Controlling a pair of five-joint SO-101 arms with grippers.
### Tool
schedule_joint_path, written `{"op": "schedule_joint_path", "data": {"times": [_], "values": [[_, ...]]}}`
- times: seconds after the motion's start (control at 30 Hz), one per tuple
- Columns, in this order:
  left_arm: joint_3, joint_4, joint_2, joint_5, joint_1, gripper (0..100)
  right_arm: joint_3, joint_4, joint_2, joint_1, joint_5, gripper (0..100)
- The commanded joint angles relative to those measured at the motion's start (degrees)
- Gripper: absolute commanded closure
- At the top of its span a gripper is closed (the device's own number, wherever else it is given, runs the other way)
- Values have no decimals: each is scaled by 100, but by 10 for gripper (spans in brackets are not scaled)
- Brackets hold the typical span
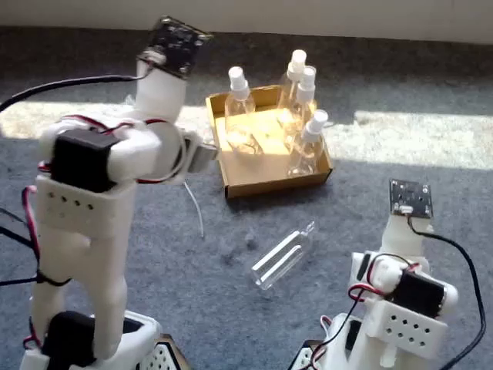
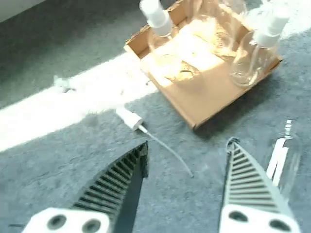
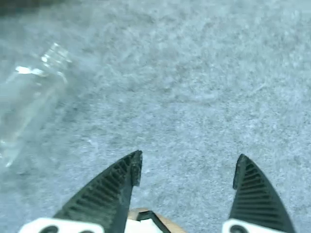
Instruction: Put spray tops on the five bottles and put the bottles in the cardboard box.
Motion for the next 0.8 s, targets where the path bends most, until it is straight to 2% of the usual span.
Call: {"op": "schedule_joint_path", "data": {"times": [0.0, 0.13, 0.27, 0.37, 0.57, 0.67, 0.77], "values": [[1138, 62, -391, -686, -1552, 753, -1086, 119, 1499, -1543, -1327, 735], [2413, -527, -418, -1081, -2589, 730, -2299, 163, 3407, -2378, -2409, 735], [3688, -1582, -426, -1196, -3266, 730, -3345, 171, 4664, -2756, -2857, 735], [4725, -2418, -426, -1503, -3398, 730, -3574, 180, 5059, -2967, -3516, 734], [6193, -3552, -426, -1424, -3380, 730, -3442, 101, 5147, -3275, -5204, 734], [6791, -4132, -426, -949, -3292, 730, -3125, -347, 5103, -3451, -5600, 734], [7073, -4404, -426, -914, -3266, 729, -2791, -1086, 5138, -3459, -5864, 735]]}}
